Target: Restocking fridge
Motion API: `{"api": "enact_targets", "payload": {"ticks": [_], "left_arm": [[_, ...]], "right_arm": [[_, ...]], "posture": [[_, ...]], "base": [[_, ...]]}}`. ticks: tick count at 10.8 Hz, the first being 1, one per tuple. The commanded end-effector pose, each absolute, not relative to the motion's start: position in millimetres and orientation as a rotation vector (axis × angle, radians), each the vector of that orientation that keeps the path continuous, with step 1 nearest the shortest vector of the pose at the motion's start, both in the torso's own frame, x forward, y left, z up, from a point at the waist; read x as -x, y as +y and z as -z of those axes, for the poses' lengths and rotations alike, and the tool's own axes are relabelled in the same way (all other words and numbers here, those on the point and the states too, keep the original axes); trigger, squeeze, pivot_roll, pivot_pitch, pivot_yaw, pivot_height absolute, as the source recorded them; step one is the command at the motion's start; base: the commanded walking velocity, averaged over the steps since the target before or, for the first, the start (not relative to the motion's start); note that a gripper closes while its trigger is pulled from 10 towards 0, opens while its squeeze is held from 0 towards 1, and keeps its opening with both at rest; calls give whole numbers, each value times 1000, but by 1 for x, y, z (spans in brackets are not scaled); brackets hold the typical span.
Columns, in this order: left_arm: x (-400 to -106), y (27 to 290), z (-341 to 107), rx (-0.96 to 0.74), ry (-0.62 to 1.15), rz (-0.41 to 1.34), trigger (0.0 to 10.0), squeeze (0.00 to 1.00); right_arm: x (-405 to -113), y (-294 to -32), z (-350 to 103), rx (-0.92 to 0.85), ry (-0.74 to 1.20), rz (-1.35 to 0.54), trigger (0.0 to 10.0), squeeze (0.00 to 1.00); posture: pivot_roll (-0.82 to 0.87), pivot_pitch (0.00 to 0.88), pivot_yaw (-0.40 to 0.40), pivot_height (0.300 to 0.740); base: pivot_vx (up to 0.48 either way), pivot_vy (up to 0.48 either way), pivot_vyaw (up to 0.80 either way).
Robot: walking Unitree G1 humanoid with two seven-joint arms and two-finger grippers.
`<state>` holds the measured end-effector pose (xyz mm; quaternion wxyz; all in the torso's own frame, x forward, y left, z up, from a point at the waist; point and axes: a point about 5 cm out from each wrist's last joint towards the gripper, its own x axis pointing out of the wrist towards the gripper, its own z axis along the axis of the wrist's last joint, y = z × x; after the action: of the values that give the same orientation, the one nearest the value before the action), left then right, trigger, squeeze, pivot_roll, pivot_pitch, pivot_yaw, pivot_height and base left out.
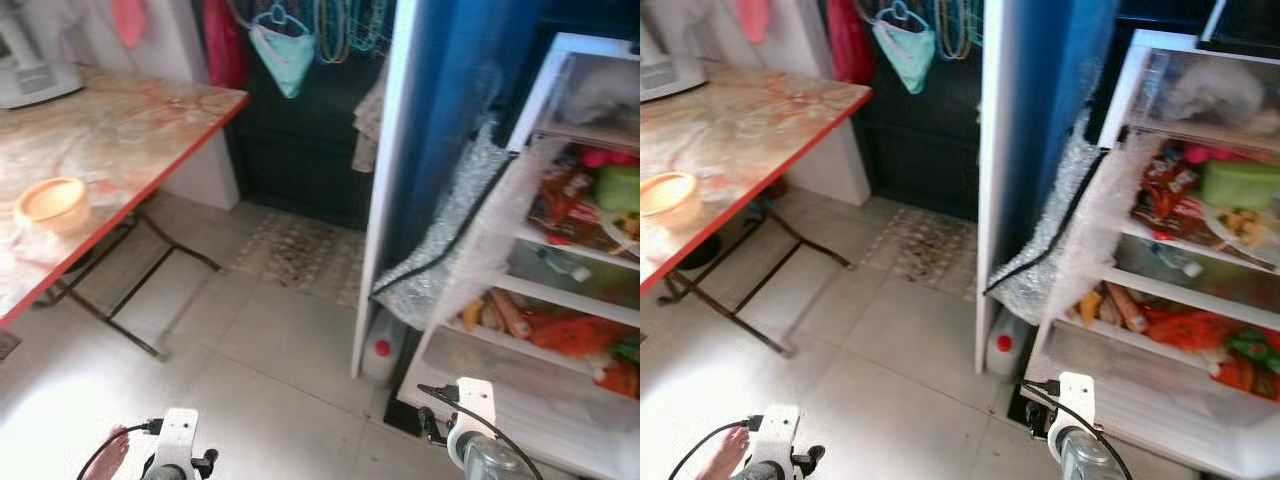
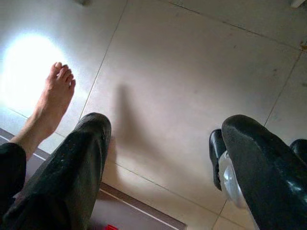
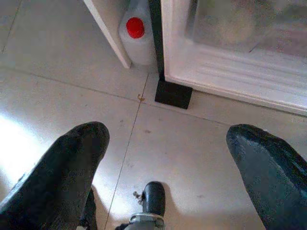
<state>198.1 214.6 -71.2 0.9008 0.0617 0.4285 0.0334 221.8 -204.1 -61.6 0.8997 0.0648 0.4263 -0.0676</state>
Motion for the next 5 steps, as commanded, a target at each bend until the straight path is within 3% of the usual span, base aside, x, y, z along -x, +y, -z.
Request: {"api": "enact_targets", "payload": {"ticks": [1,4,5], "left_arm": [[-196,218,72,-144,897,-74,10000,0],[-198,217,70,-152,879,-65,10000,0],[-197,217,71,-153,879,-64,10000,0]], "right_arm": [[-219,-201,64,-130,923,135,10000,0],[-219,-205,64,-36,952,138,10000,0],[-221,-204,62,-88,897,164,10000,0]], "posture": [[116,0,59,740],[111,0,60,740],[107,0,60,740]], "base": [[0,0,0],[0,0,0],[0,0,0]]}}
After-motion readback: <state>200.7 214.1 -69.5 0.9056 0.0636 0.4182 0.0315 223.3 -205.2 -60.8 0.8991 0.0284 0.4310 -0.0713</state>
